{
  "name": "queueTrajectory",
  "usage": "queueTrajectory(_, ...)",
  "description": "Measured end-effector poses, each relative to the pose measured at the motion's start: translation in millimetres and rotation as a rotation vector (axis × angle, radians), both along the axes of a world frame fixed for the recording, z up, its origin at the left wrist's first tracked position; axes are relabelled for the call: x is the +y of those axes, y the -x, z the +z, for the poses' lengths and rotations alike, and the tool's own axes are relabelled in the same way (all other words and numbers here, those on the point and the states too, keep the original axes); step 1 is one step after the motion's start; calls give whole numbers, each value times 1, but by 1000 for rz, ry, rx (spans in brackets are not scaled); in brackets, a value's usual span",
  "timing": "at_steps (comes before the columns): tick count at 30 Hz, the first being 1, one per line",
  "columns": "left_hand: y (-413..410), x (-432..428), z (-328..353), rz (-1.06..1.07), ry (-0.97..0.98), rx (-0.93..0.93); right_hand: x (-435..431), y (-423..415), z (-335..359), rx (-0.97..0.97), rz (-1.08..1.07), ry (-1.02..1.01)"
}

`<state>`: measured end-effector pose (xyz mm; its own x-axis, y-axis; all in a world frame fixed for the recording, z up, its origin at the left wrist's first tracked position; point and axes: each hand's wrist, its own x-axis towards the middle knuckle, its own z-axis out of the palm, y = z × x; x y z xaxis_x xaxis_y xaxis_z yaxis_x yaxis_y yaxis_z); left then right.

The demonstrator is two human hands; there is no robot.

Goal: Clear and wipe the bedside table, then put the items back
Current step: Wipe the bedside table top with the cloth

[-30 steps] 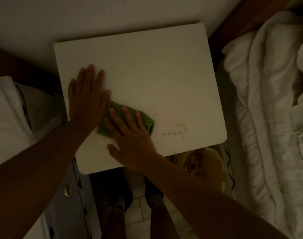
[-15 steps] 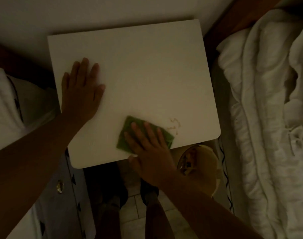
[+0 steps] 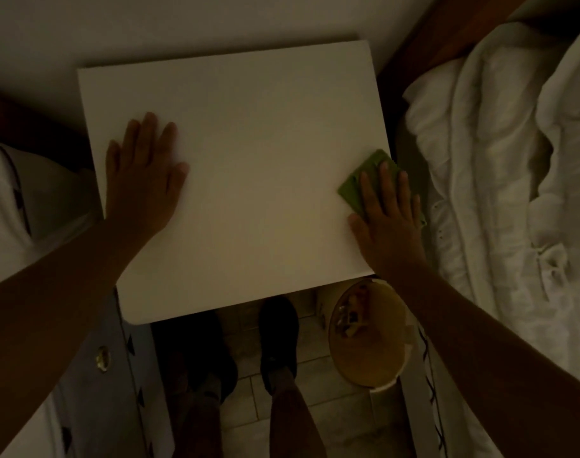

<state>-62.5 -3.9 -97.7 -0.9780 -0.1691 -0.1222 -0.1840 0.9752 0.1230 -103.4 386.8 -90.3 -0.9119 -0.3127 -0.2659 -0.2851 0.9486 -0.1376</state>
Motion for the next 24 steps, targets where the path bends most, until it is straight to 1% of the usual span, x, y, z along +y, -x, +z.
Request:
queueTrajectory(3,1,7,2,15,-24,-20,8,-34,5,-49,-83,-31)
queueTrajectory(6,0,10,6,54,-77,-60,0,-70,13,-86,-43,-77)
queueTrajectory(9,-9,10,9,44,-150,-71,-28,-99,16,-107,74,-84)
queueTrajectory(11,-23,8,10,21,-223,-50,-60,-112,15,-110,131,-49)
queueTrajectory(14,-52,5,14,29,-391,-22,-115,-128,12,-106,234,21)
queueTrajectory(17,-77,-1,22,94,-584,3,-162,-139,9,-99,337,100)
queueTrajectory(19,-90,-5,28,139,-676,12,-187,-143,8,-119,404,130)
queueTrajectory(22,-113,-13,38,167,-765,-4,-221,-147,7,-150,594,161)
queueTrajectory(24,-125,-16,42,142,-783,-35,-236,-143,9,-161,754,195)
